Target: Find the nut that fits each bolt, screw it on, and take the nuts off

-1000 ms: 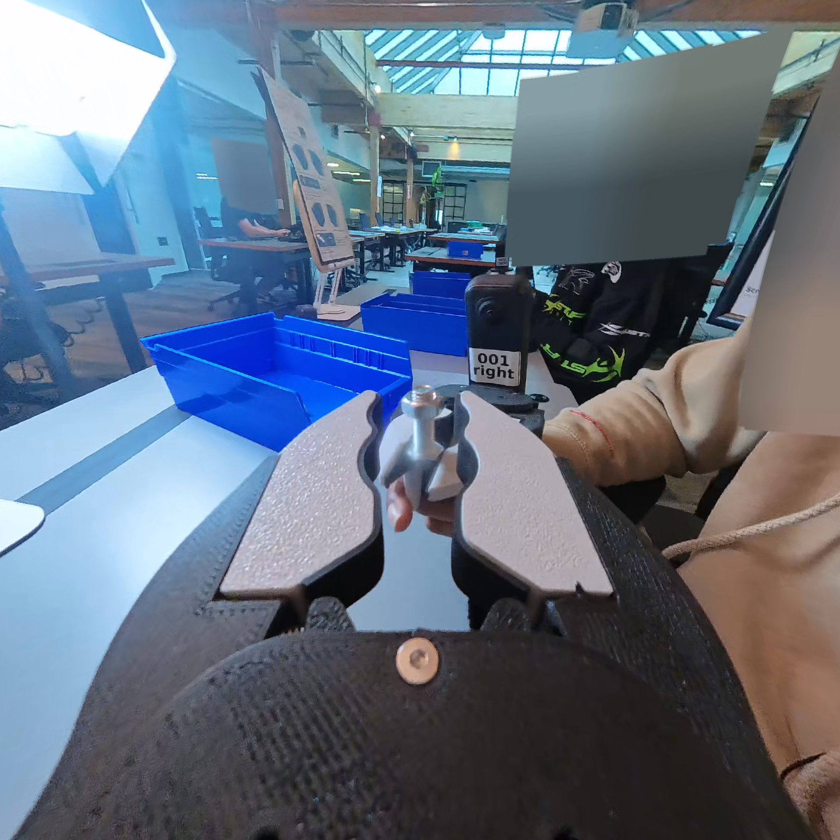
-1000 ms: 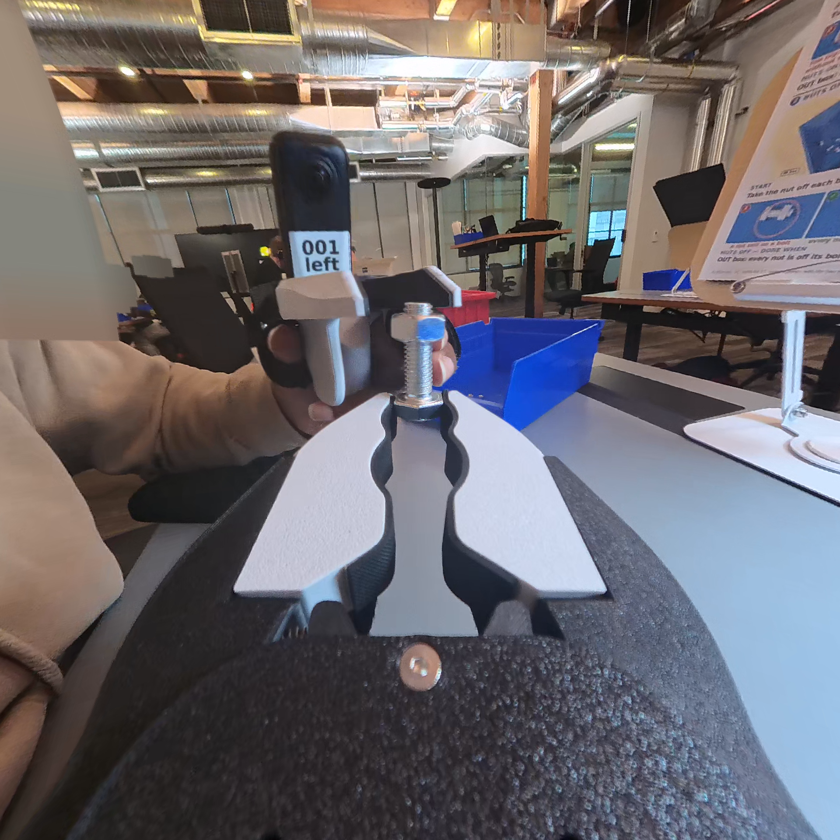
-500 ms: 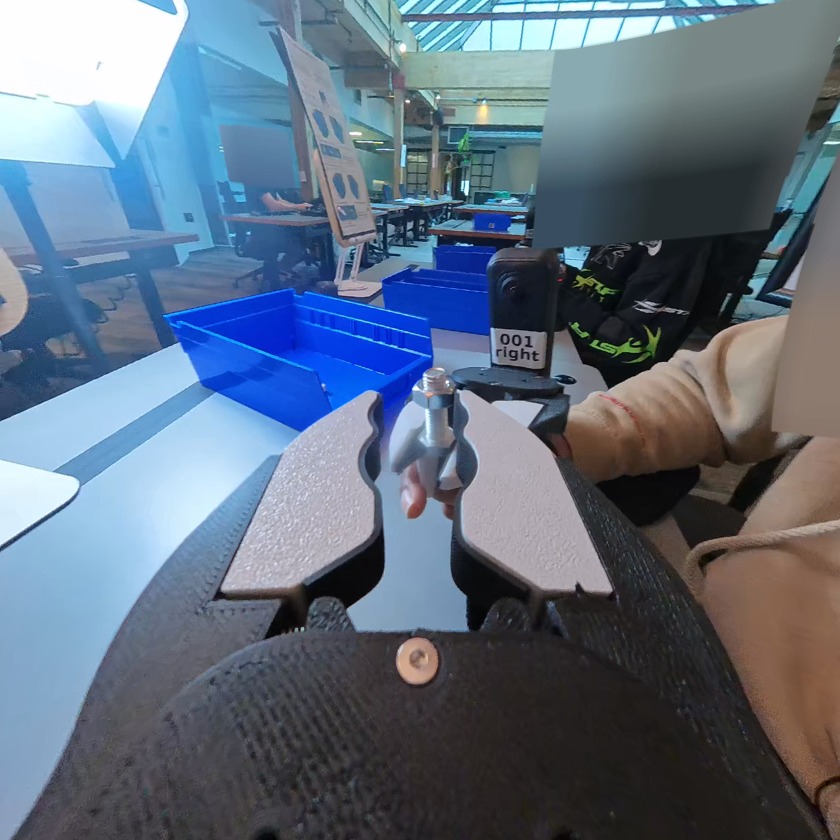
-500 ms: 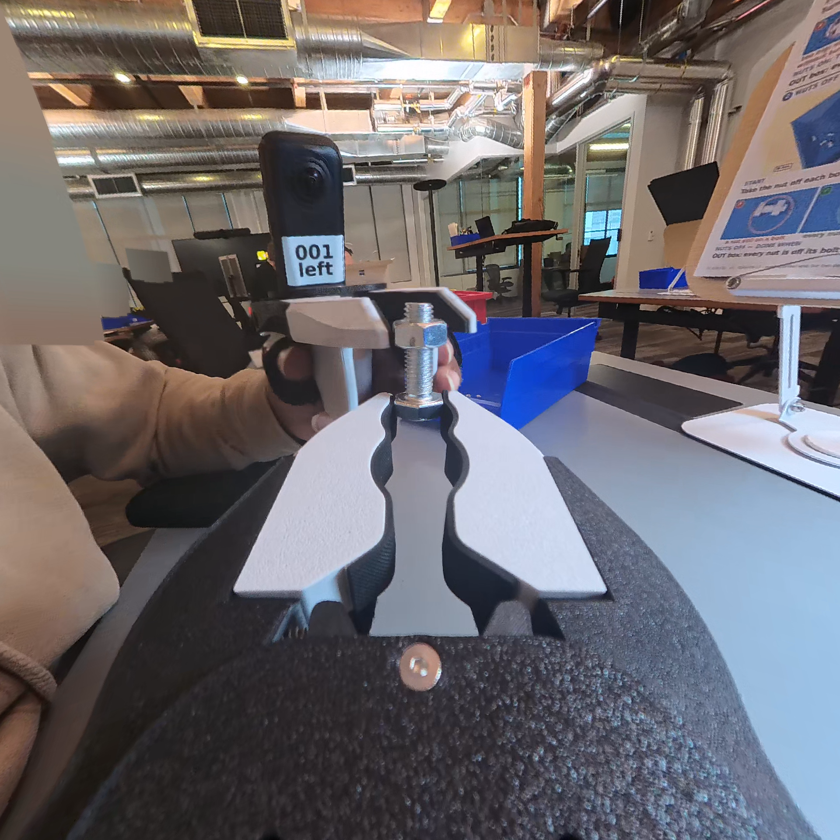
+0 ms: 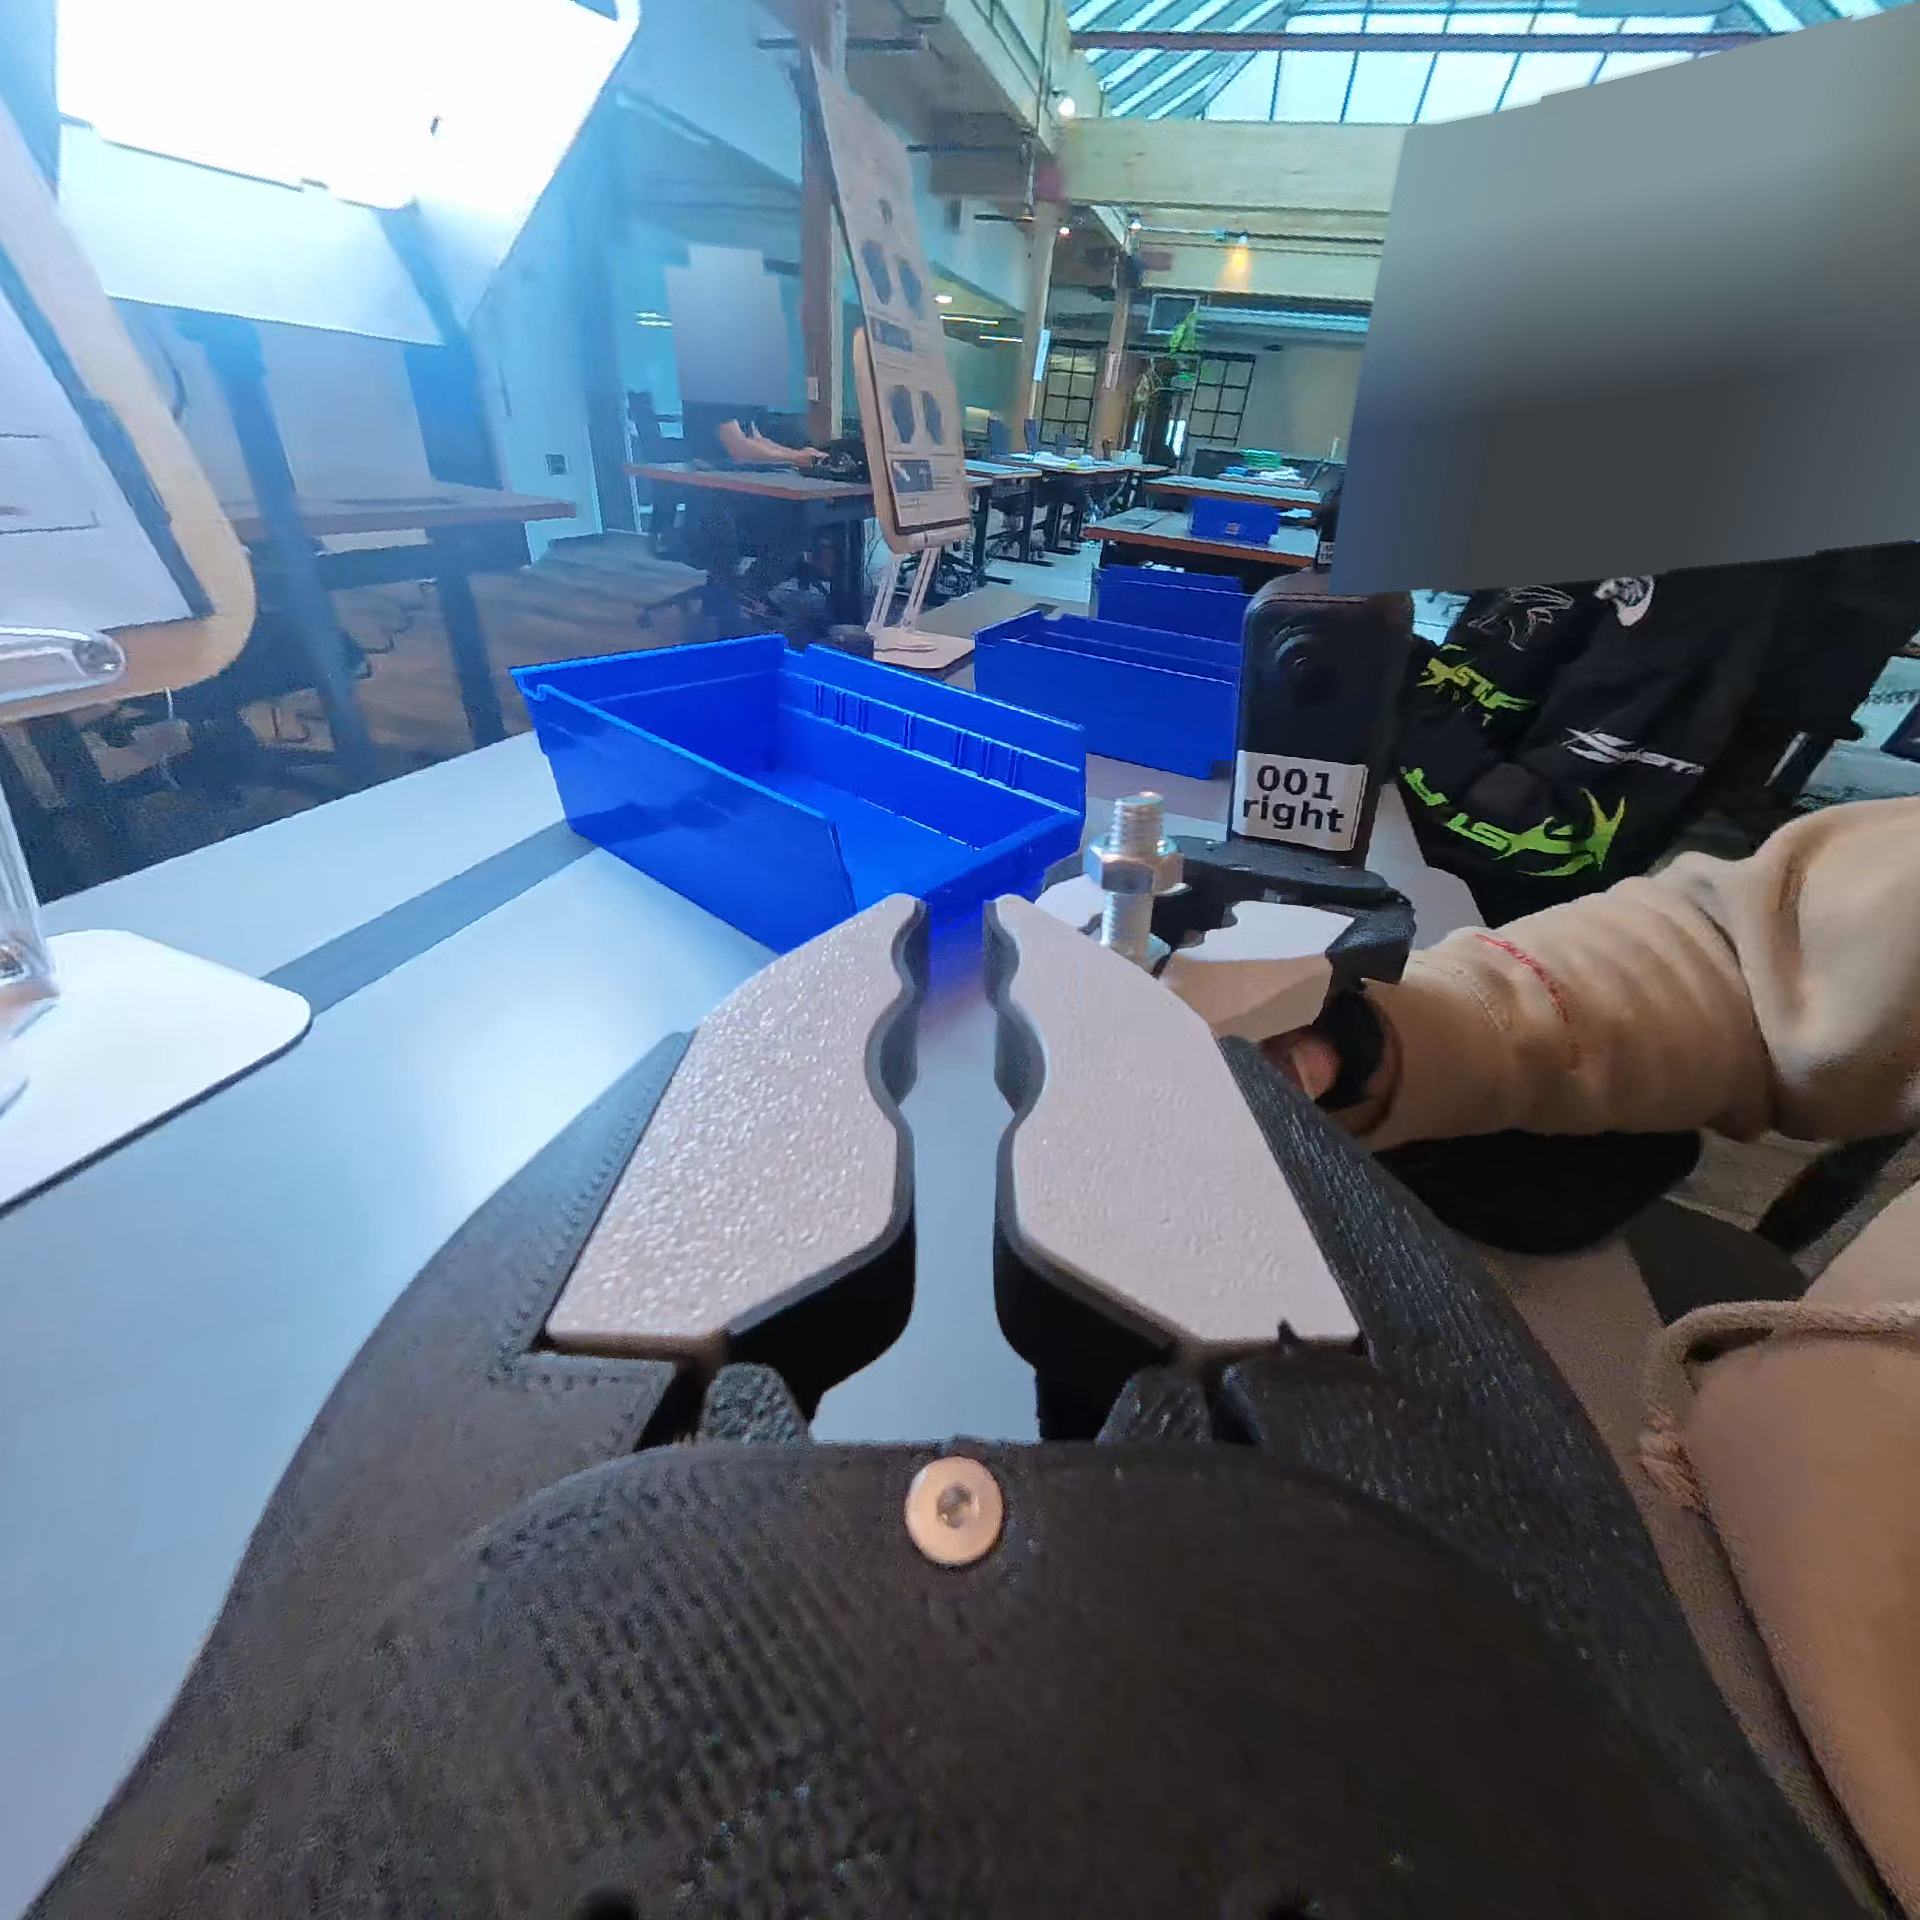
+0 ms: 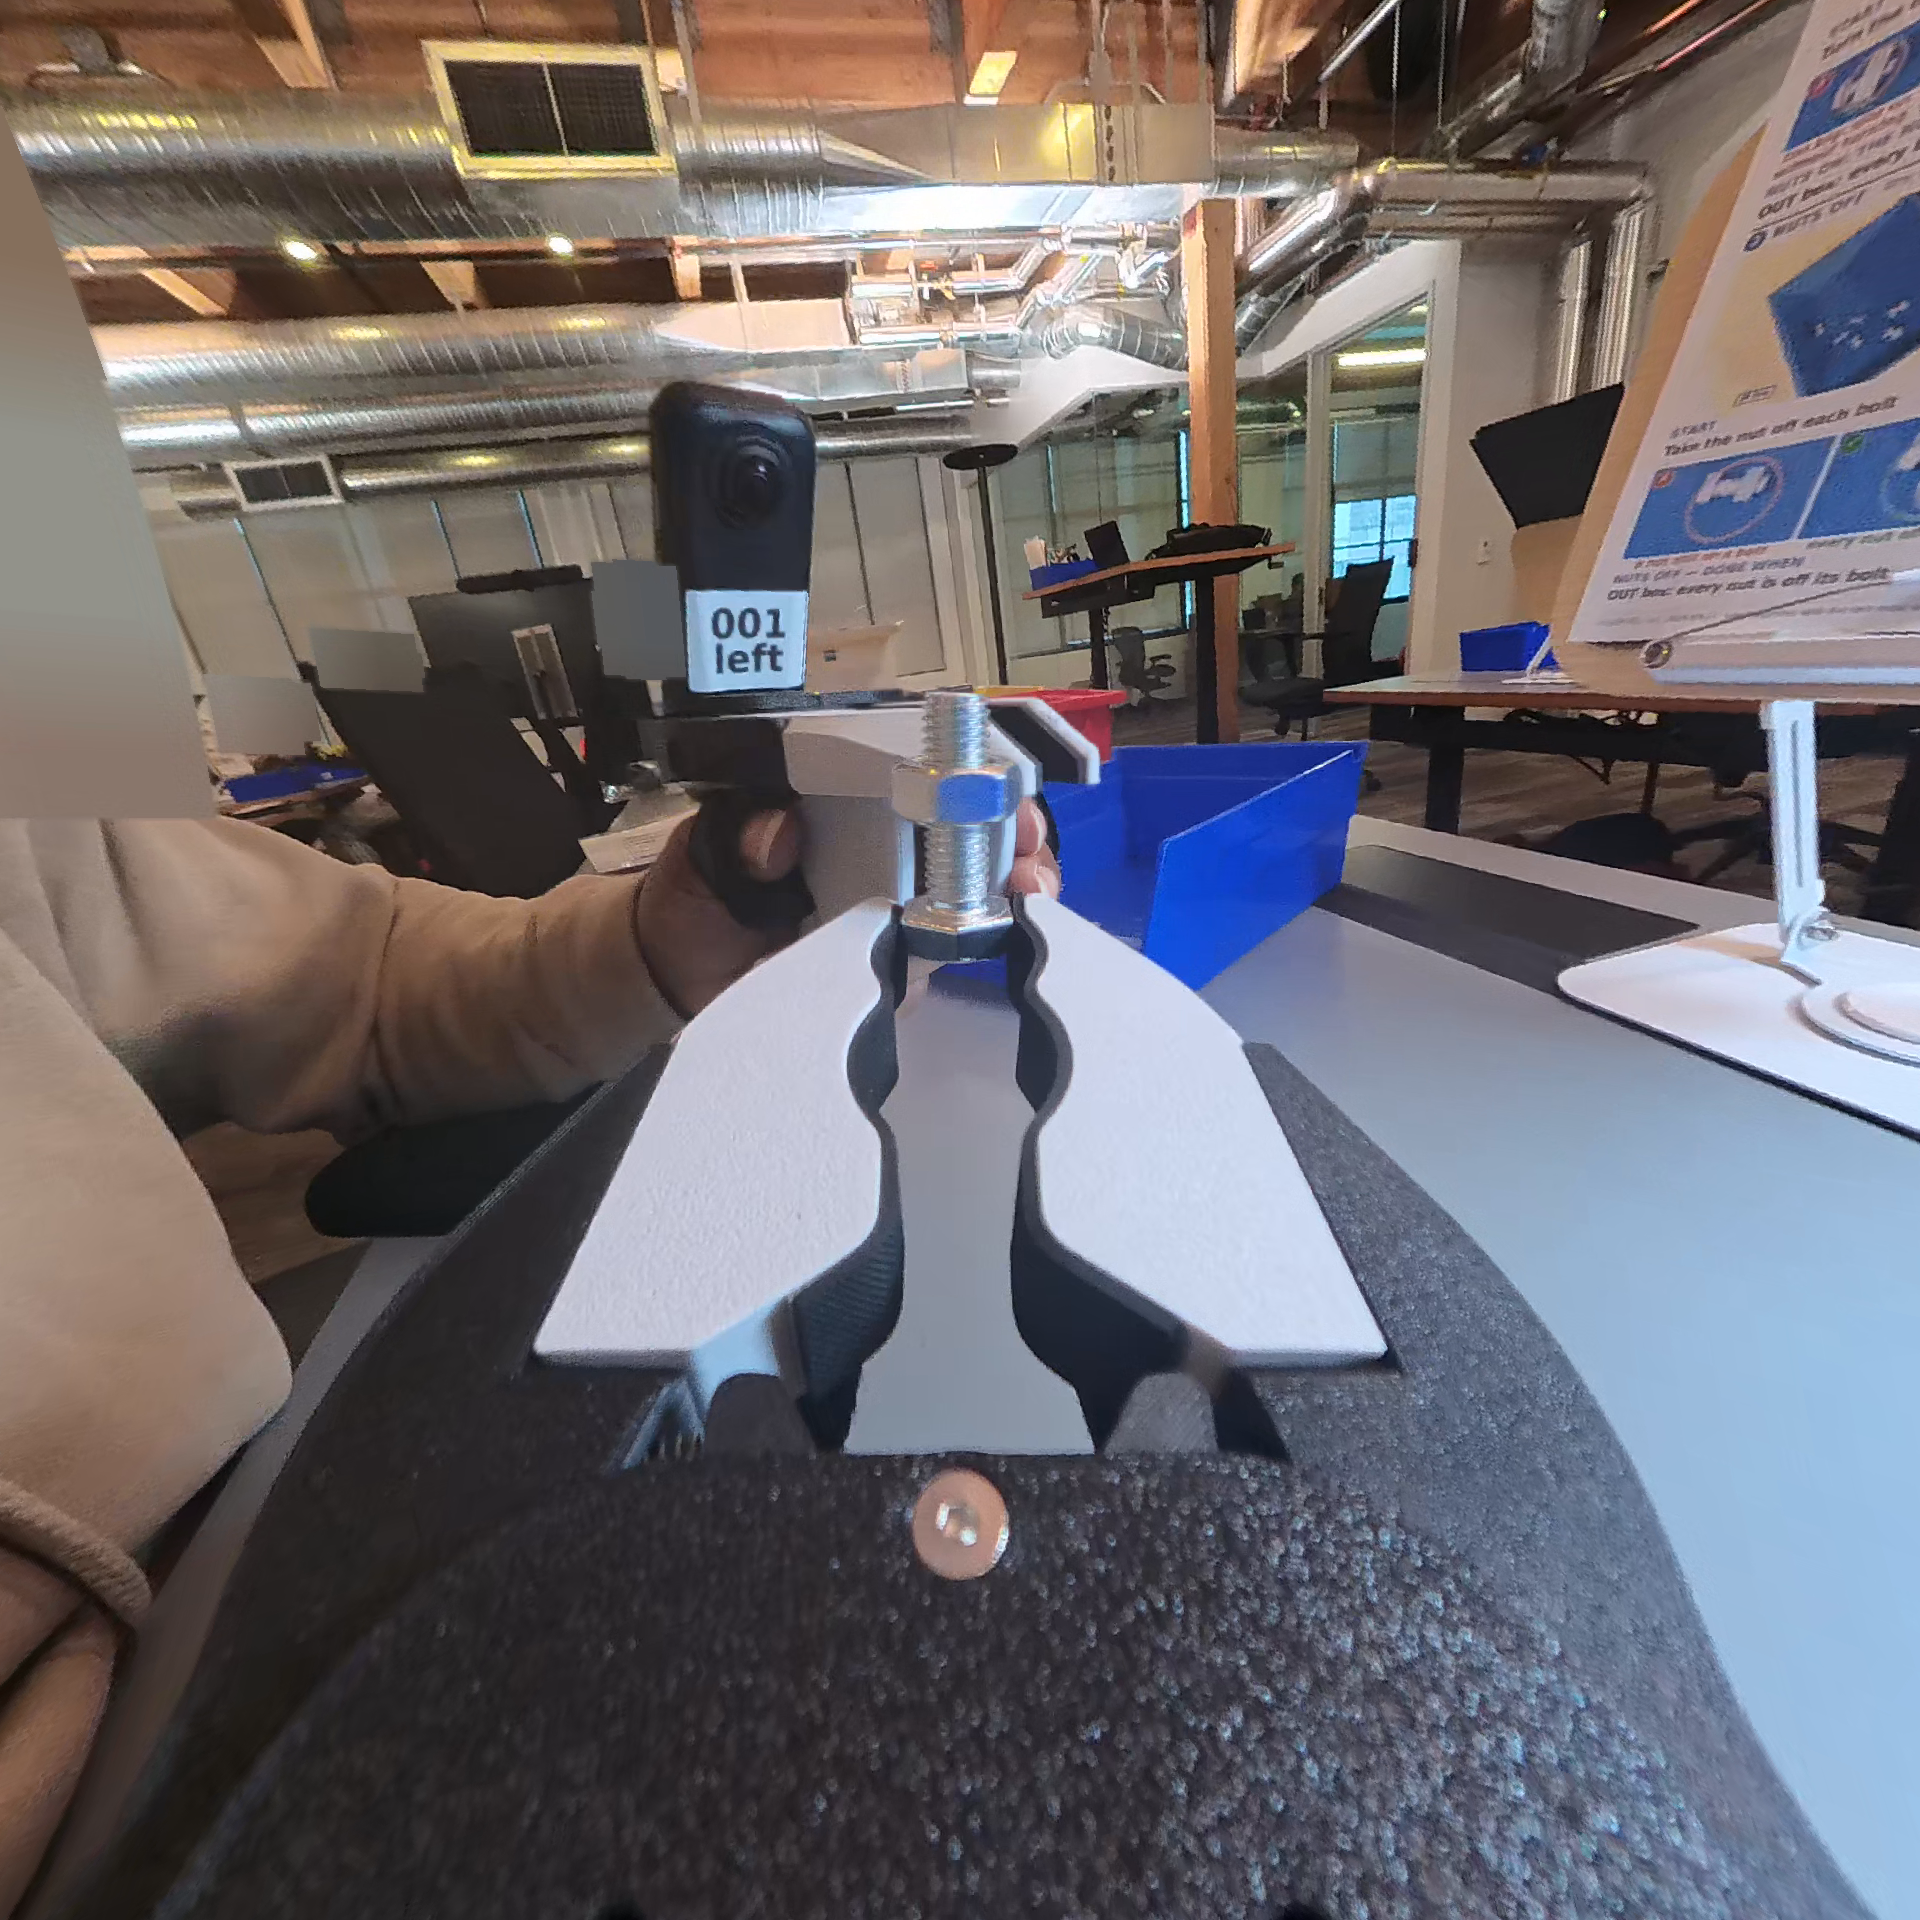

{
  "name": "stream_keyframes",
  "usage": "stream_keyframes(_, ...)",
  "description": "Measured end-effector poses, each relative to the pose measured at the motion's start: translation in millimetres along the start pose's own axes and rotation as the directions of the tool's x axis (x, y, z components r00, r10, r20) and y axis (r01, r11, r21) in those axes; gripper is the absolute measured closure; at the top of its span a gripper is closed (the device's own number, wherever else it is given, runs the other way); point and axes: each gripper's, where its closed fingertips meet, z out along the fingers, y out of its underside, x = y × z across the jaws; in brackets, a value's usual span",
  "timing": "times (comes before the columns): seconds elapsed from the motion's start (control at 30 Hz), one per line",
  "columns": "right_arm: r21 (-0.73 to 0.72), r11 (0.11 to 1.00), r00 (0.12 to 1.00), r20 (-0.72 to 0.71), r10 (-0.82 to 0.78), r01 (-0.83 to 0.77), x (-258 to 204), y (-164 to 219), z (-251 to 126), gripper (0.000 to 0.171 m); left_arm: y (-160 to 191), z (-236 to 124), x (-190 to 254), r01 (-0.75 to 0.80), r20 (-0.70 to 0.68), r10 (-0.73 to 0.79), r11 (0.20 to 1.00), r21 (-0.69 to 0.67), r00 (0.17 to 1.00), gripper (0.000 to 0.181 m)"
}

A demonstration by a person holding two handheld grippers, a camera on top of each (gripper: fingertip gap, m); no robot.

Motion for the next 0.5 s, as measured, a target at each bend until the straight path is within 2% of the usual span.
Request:
stream_keyframes(0.07, -0.004, 1.0, 1.0, -0.01, -0.007, 0.007, 2, 0, 0, 0.153, -2, -1, 1, 0.044, -0.031, -0.044, 0.999, 0.011, 0.999, 0.165)
stream_keyframes(0.2, -0.029, 1.0, 1.0, -0.015, -0.001, 0.001, 2, 6, 3, 0.153, -3, 4, 26, -0.004, -0.122, 0.006, 1.0, 0.024, 0.993, 0.149)
stream_keyframes(0.3, -0.031, 1.0, 1.0, -0.013, -0.003, 0.003, 1, 6, 3, 0.153, 2, 6, 21, -0.028, -0.087, 0.027, 1.0, -0.006, 0.996, 0.149)
stream_keyframes(0.33, -0.02, 1.0, 1.0, -0.012, 0.005, -0.005, 2, 4, 2, 0.153, 2, 5, 14, -0.004, -0.056, 0.004, 1.0, -0.011, 0.998, 0.163)
stream_keyframes(0.37, -0.005, 1.0, 1.0, -0.007, 0.014, -0.014, 2, 2, 0, 0.153, 2, 3, 4, 0.001, -0.014, -0.002, 1.0, -0.011, 1.0, 0.168)
stream_keyframes(0.5, -0.012, 1.0, 1.0, -0.022, 0.007, -0.008, 5, 1, 0, 0.153, -1, 2, 10, 0.037, -0.067, -0.036, 0.999, 0.013, 0.997, 0.156)
